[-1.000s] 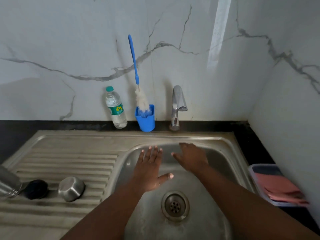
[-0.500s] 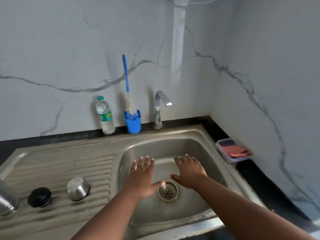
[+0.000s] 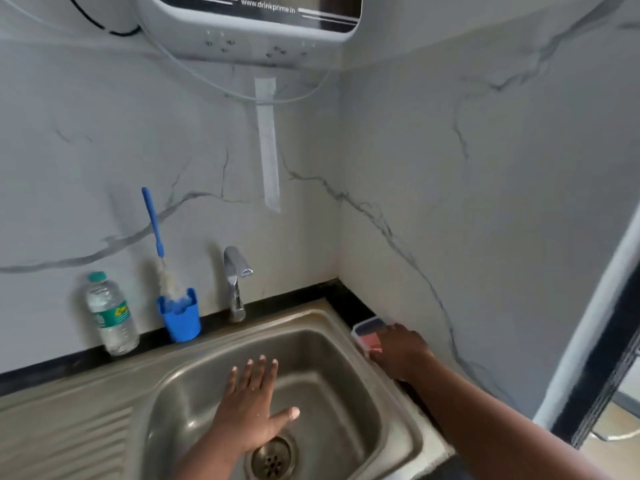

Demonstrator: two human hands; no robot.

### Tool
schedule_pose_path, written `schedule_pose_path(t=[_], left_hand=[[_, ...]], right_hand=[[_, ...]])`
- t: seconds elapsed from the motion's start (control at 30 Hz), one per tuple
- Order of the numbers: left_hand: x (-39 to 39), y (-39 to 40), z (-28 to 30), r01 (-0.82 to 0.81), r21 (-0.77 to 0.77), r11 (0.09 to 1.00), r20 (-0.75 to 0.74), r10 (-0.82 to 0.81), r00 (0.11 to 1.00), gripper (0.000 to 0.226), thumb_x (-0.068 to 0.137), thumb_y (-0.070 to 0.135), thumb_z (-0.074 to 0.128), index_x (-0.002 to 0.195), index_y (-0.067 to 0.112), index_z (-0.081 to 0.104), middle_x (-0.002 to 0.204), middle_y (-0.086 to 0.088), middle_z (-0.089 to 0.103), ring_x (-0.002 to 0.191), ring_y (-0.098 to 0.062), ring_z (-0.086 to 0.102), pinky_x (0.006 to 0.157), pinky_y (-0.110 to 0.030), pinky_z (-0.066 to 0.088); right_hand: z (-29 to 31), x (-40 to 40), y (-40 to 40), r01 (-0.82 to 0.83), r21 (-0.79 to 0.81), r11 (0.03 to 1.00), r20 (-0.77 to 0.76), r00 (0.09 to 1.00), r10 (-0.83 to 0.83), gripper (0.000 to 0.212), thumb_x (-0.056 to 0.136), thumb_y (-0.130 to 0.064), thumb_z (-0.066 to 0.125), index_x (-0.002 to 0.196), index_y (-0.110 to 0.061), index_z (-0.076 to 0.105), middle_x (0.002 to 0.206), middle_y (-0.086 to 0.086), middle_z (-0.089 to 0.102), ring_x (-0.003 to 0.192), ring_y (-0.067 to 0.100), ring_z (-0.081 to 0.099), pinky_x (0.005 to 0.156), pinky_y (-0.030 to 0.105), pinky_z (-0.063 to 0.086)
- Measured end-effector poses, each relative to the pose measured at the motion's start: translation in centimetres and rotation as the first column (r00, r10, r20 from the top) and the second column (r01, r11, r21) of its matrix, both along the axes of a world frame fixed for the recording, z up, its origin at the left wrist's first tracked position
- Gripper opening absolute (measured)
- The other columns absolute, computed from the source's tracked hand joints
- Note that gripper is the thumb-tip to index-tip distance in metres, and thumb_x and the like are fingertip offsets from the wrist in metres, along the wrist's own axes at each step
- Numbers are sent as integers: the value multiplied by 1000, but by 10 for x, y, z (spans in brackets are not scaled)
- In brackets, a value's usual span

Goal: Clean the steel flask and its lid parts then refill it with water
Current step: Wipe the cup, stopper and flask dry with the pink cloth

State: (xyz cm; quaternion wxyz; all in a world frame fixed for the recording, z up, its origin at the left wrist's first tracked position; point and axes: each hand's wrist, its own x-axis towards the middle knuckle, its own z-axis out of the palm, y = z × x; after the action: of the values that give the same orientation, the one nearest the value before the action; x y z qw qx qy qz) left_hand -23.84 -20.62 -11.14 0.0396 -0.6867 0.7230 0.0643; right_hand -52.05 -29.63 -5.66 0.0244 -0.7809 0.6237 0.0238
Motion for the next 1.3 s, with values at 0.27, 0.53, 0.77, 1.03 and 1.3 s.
schedule_pose_path(t=[0.27, 0.53, 0.77, 1.03, 1.3], left_hand=[[-34, -35, -17, -50, 69, 996, 1, 50, 999, 147, 31, 93, -21, 157, 17, -10, 165, -11, -12, 152, -30, -10, 101, -38, -34], [-38, -44, -27, -109, 49, 993, -4, 110, 994, 141, 39, 91, -18, 156, 14, -10, 165, -11, -9, 152, -30, -8, 119, -45, -8], [-29, -29, -41, -195, 84, 977, 24, 193, 981, 147, 32, 91, -26, 157, 17, -10, 165, -9, -10, 152, -27, -7, 120, -47, -7], [6, 1, -14, -264, 42, 964, -5, 264, 964, 132, 47, 92, -11, 156, 17, -11, 165, -9, -12, 152, -27, -9, 121, -46, -8], [101, 80, 8, -435, -37, 899, 67, 437, 897, 91, 93, 69, 35, 158, 17, -2, 166, -9, -4, 152, -27, -3, 121, -48, -5]], right_hand=[[3, -26, -68, -81, 303, 950, -21, 996, 92, 60, 81, -45, 66, 135, -26, 51, 139, -2, 52, 126, 18, 50, 106, 30, 39], [-14, -17, -95, -156, 379, 912, 44, 988, 151, 40, 80, -41, 60, 119, -30, 64, 117, -1, 66, 109, 22, 62, 92, 35, 50], [-30, -16, -96, -137, 159, 978, -30, 989, 143, 38, 83, -45, 57, 113, -23, 67, 116, 0, 66, 110, 22, 62, 94, 32, 47], [3, -9, -89, -42, 24, 999, 271, 962, 34, 41, 98, -50, 43, 82, -16, 59, 94, 13, 67, 93, 30, 64, 80, 35, 47], [60, 61, -50, 47, -197, 979, 591, 803, 80, 57, 94, -61, 38, 68, -16, 59, 60, 4, 58, 60, 25, 55, 61, 34, 41]])
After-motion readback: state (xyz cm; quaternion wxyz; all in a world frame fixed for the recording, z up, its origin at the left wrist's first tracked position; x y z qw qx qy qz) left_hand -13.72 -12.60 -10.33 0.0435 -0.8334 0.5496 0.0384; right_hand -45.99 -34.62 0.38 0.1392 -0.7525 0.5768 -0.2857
